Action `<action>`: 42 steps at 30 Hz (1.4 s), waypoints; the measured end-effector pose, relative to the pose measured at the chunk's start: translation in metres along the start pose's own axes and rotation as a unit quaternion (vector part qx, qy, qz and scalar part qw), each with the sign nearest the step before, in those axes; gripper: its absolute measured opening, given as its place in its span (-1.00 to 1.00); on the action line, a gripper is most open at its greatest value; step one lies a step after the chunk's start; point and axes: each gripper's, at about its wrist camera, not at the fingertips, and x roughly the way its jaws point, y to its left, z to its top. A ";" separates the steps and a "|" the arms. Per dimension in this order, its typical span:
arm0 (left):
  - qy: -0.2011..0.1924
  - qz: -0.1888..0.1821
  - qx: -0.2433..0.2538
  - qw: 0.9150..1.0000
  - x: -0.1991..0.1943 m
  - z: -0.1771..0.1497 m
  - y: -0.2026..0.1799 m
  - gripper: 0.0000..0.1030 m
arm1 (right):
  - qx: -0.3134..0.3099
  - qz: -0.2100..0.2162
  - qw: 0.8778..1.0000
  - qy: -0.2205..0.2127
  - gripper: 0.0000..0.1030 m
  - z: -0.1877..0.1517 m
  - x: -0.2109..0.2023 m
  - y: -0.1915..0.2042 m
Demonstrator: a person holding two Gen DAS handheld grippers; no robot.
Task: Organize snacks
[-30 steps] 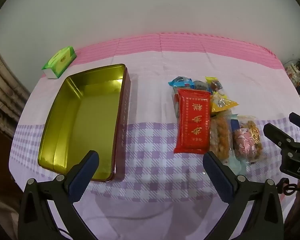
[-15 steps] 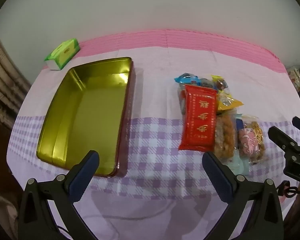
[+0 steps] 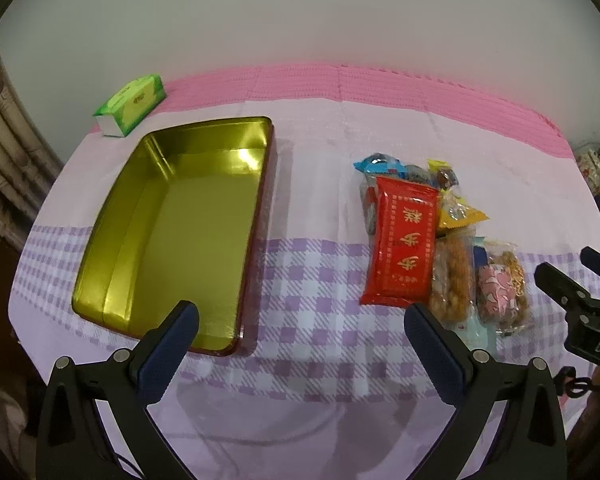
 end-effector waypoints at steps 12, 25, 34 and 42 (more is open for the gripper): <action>0.007 0.016 0.020 1.000 0.001 -0.001 -0.008 0.97 | -0.001 0.001 1.000 0.001 0.97 0.001 0.000 0.000; 0.007 0.019 0.026 0.999 0.001 -0.002 -0.009 0.97 | 0.004 -0.002 1.000 0.005 0.97 -0.001 0.002 -0.001; 0.006 0.023 0.028 0.999 0.001 -0.002 -0.009 0.97 | 0.006 -0.001 1.000 0.007 0.97 -0.001 0.003 -0.002; 0.006 0.023 0.029 0.999 0.002 -0.003 -0.010 0.97 | 0.006 -0.001 1.000 0.008 0.97 -0.001 0.003 -0.001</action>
